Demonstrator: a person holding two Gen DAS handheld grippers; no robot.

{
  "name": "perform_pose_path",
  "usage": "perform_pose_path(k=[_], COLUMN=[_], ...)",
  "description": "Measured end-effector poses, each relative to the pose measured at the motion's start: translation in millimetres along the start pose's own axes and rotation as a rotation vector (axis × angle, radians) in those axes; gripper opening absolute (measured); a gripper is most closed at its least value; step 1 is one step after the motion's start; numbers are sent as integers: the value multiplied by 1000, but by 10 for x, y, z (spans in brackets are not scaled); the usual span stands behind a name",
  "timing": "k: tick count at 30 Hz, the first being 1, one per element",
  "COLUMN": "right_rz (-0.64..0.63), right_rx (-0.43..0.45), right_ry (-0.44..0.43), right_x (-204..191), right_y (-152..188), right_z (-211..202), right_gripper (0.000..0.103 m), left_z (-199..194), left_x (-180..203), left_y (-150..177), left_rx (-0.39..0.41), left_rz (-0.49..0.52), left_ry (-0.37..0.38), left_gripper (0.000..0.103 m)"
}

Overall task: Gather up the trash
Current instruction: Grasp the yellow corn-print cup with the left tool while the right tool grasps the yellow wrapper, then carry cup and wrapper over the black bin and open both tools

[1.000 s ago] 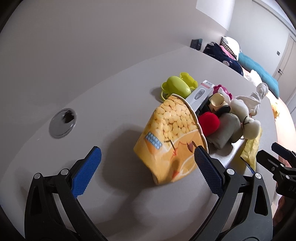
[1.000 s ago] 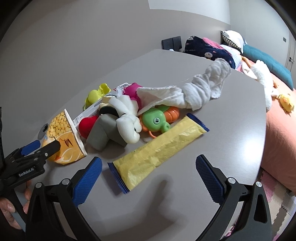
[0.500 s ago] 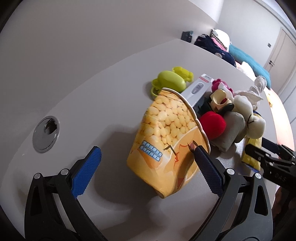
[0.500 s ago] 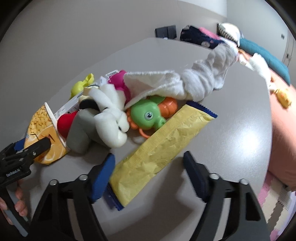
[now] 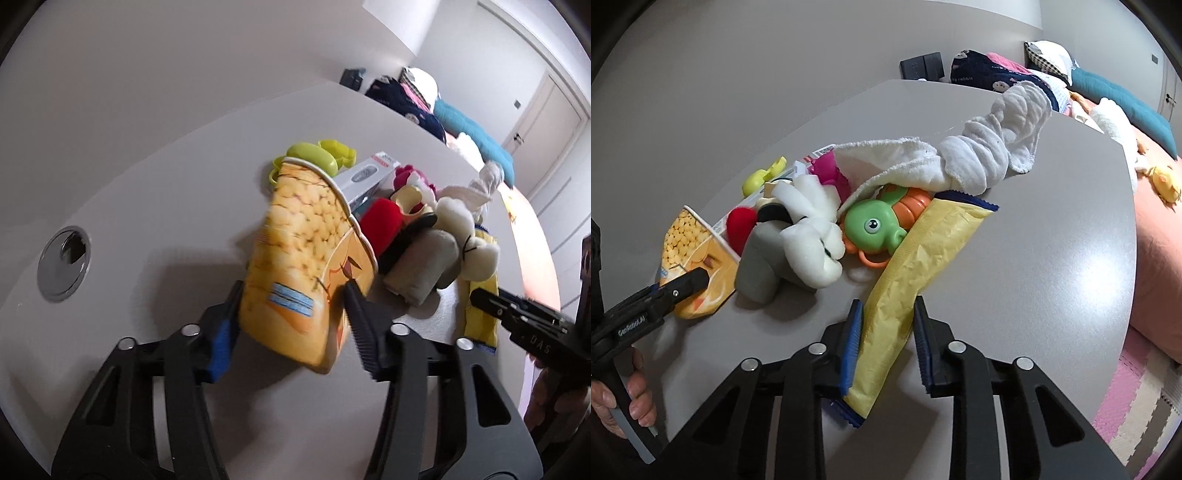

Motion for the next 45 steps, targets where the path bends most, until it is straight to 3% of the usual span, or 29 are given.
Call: perform_pose_path(k=[8,18,27,45], right_rz=[7,32,84,290], right_rx=[8,83,135,223], right_ry=[-47,-67,-33,108], right_x=[66,315,829,2288], right_y=[104,68,59,170], right_z=[-189,-650,-1031,-1598], right_gripper=[19,18,18,18], left_z=[-262,-597,-508,13], left_x=[53,497,1288,3051], left_y=[12,-151,-251,-206], left_rx=[65,129,134,64], left_rz=[-21,27,122,375], left_ry=[-67,-45,18,196], left_gripper=[43,43,44,44])
Point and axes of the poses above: each gripper's, at about its wrist camera, not at the fingertips, and z roughly the way its jaws point, x to its right, y to its underside, the point moved 10 cm from there along z, roughly the way its jaws point, and after that the axes turned 7 degrees about z, right-handed, at the moved point
